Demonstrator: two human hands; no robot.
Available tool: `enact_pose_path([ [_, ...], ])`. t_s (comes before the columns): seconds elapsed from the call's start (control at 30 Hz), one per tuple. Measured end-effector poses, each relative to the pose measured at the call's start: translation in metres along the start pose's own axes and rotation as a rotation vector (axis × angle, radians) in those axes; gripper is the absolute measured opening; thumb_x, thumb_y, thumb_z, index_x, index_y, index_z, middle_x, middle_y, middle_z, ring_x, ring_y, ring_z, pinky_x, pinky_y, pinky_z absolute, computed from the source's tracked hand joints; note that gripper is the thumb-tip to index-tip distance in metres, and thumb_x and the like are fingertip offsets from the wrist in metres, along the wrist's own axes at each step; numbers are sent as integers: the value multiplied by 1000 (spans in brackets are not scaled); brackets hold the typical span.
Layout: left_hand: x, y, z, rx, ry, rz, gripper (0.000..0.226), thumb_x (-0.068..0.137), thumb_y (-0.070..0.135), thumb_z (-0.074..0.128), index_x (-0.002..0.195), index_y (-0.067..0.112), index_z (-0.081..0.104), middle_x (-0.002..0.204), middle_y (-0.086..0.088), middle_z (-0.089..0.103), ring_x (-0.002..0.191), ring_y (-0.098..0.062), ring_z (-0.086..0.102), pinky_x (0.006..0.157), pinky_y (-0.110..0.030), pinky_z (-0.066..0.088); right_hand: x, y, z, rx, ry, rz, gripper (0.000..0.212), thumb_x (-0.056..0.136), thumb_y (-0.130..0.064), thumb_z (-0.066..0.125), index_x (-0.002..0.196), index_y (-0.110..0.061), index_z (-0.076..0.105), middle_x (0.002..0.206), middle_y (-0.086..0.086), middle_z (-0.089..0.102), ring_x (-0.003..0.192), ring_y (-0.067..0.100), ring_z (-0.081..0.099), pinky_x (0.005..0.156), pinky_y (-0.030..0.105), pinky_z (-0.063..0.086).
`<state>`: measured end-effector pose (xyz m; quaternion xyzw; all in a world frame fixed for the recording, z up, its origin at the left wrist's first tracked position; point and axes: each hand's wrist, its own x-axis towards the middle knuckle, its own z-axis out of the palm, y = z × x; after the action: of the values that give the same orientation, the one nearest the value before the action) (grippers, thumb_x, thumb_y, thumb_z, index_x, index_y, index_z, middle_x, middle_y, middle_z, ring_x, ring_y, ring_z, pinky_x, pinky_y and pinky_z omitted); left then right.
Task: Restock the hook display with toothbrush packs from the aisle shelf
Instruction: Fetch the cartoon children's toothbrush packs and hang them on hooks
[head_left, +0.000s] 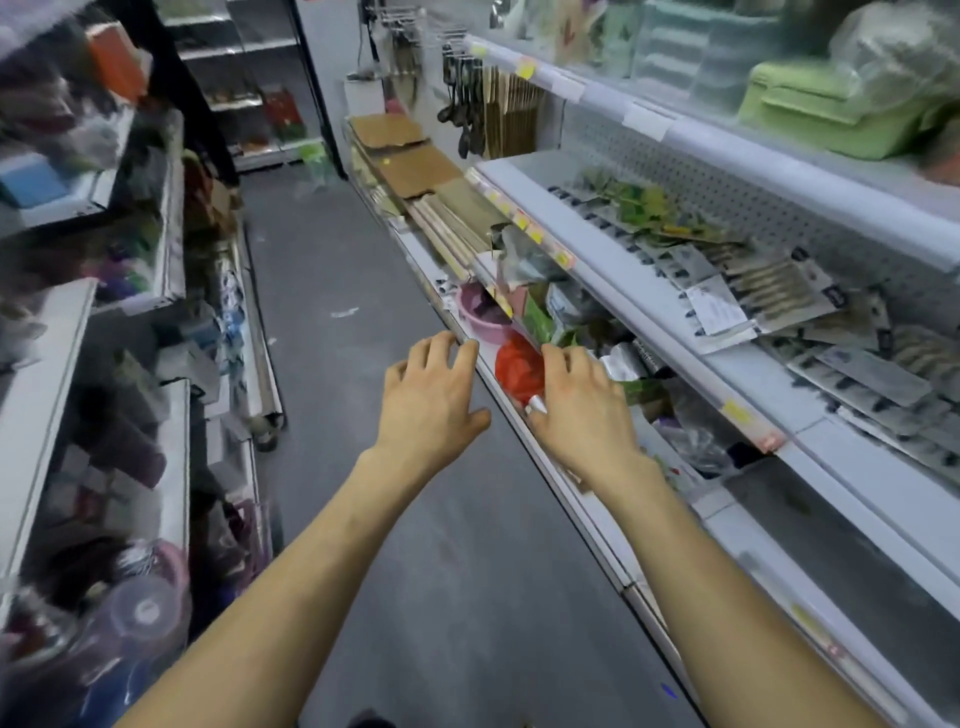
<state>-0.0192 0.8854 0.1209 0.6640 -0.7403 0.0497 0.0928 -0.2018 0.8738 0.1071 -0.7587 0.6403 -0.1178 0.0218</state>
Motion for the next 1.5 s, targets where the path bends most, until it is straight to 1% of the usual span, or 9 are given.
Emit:
enact_pose_path([
  [0.27, 171, -84, 56, -32, -40, 132, 82, 83, 54, 74, 151, 23, 39, 155, -8, 42, 143, -32, 40, 103, -50, 44, 159, -18, 50, -22, -26, 154, 75, 88, -35, 72, 150, -16, 34, 142, 12, 45, 132, 36, 47, 103, 53, 46],
  [0.43, 282, -136, 75, -69, -55, 236, 79, 83, 55, 73, 148, 22, 42, 152, -8, 43, 139, -33, 42, 100, -50, 45, 234, -40, 71, -14, -33, 329, 77, 87, -41, 71, 152, -19, 34, 142, 8, 44, 133, 34, 46, 104, 52, 46],
  [0.57, 365, -150, 80, -64, -64, 342, 77, 80, 55, 72, 144, 23, 46, 147, -8, 48, 135, -34, 46, 99, -53, 48, 283, -37, 74, -6, -4, 463, 75, 90, -39, 68, 153, -17, 35, 142, 10, 44, 132, 34, 46, 104, 50, 45],
  [0.73, 454, -143, 106, -112, -40, 471, 76, 81, 56, 73, 142, 18, 49, 147, -10, 49, 136, -37, 47, 97, -56, 49, 347, -17, 83, 20, 51, 601, 75, 92, -38, 68, 155, -16, 32, 143, 11, 44, 133, 35, 45, 101, 50, 47],
  [0.83, 502, -131, 130, -109, -66, 540, 75, 85, 57, 69, 145, 19, 45, 146, -10, 47, 134, -36, 46, 102, -55, 46, 380, 4, 95, 57, 99, 669, 69, 93, -37, 67, 151, -17, 34, 143, 11, 44, 131, 35, 46, 100, 50, 47],
  [0.97, 558, -120, 159, -143, -80, 595, 77, 87, 57, 68, 149, 19, 41, 149, -9, 45, 137, -34, 44, 101, -55, 45, 418, 31, 111, 72, 127, 730, 73, 95, -39, 66, 155, -16, 30, 148, 12, 42, 134, 34, 45, 105, 50, 47],
  [1.27, 636, -93, 215, -230, -125, 716, 72, 91, 54, 64, 150, 19, 42, 153, -8, 45, 139, -33, 44, 105, -54, 46, 472, 71, 140, 202, 221, 849, 68, 102, -40, 61, 157, -15, 30, 150, 11, 39, 135, 34, 45, 104, 47, 47],
  [1.4, 679, -67, 248, -259, -143, 789, 69, 94, 53, 59, 151, 18, 41, 154, -8, 43, 139, -32, 43, 106, -53, 44, 510, 102, 161, 258, 286, 902, 67, 102, -38, 61, 157, -14, 30, 151, 11, 38, 134, 33, 46, 102, 45, 47],
  [1.5, 711, -45, 269, -286, -147, 819, 67, 97, 51, 59, 151, 17, 40, 154, -8, 42, 139, -32, 41, 108, -52, 43, 547, 134, 171, 291, 335, 952, 67, 103, -36, 61, 157, -10, 30, 154, 14, 36, 137, 33, 43, 105, 43, 44],
])
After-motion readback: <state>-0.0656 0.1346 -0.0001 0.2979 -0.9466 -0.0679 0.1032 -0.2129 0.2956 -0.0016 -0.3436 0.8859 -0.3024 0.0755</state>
